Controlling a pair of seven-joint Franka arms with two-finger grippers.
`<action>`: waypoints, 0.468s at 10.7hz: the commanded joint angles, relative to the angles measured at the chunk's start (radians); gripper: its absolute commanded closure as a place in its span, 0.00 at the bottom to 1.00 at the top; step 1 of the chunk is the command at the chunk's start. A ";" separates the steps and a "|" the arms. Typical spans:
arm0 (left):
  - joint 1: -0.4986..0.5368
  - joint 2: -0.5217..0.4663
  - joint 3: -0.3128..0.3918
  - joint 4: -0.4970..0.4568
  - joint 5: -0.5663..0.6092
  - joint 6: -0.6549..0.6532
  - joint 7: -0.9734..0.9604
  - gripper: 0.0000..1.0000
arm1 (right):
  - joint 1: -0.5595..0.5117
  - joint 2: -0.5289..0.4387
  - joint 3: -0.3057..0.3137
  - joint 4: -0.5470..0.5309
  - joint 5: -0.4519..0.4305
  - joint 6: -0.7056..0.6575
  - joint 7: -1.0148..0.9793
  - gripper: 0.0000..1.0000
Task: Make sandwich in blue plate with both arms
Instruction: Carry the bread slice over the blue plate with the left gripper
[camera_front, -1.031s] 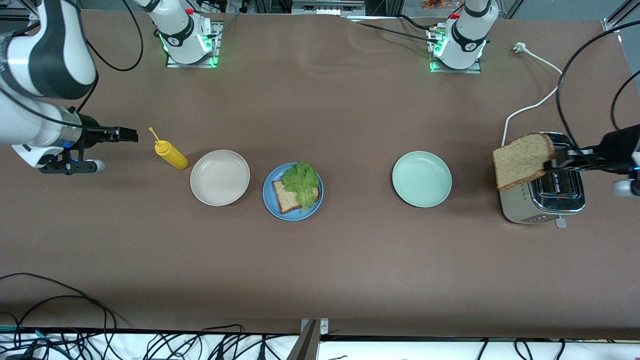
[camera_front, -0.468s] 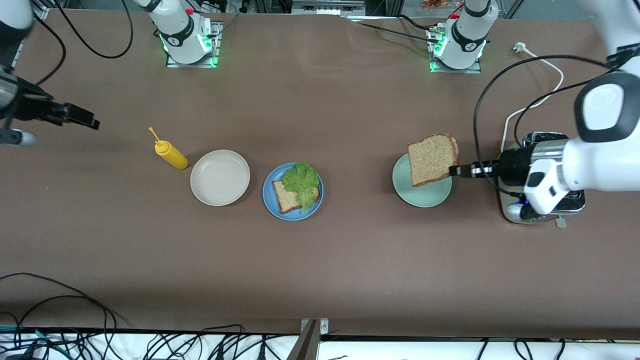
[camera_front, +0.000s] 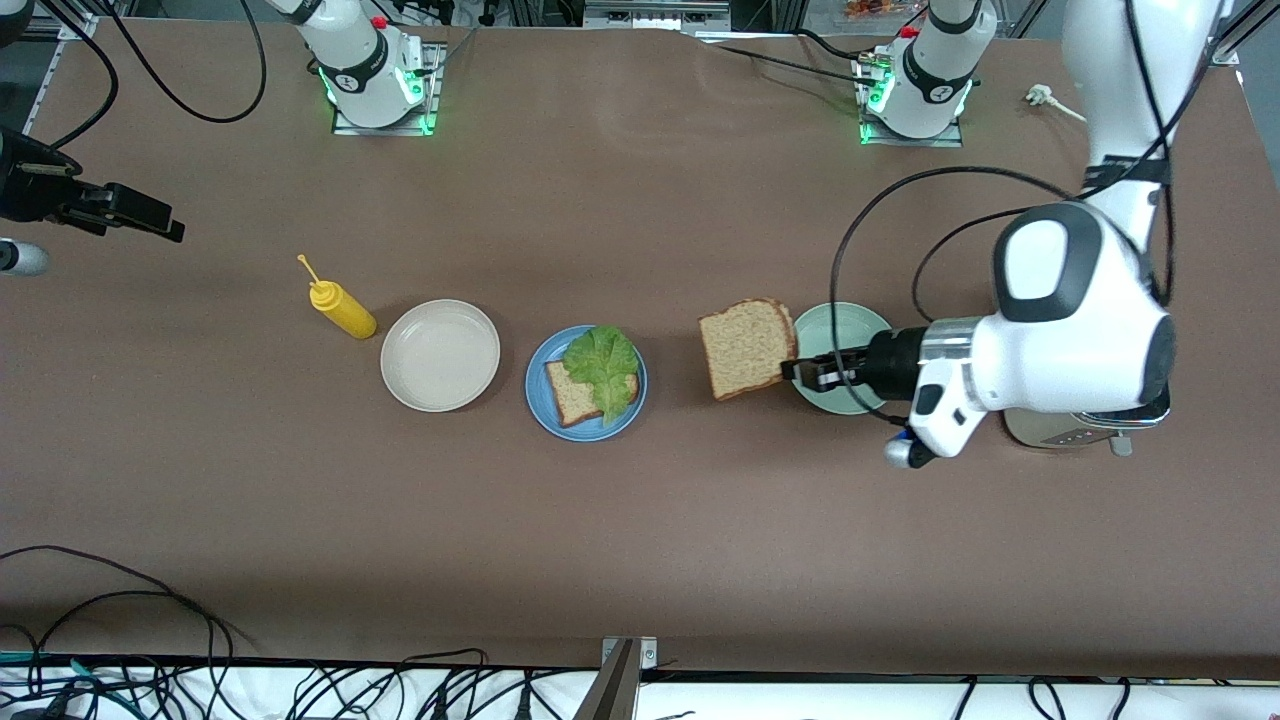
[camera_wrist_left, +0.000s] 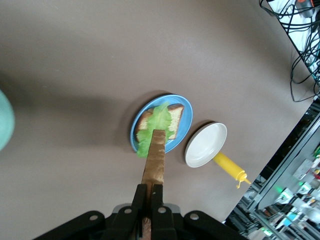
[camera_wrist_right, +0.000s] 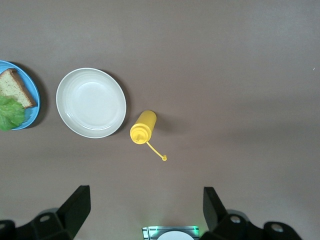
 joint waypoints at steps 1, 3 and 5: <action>-0.065 0.066 -0.041 0.005 -0.034 0.169 -0.062 1.00 | 0.004 0.011 0.008 0.043 -0.042 -0.019 0.015 0.00; -0.078 0.114 -0.134 -0.004 -0.026 0.314 -0.111 1.00 | 0.004 0.011 0.025 0.043 -0.066 -0.013 0.017 0.00; -0.097 0.163 -0.190 -0.022 -0.018 0.465 -0.158 1.00 | 0.001 0.014 0.041 0.084 -0.069 -0.008 0.017 0.00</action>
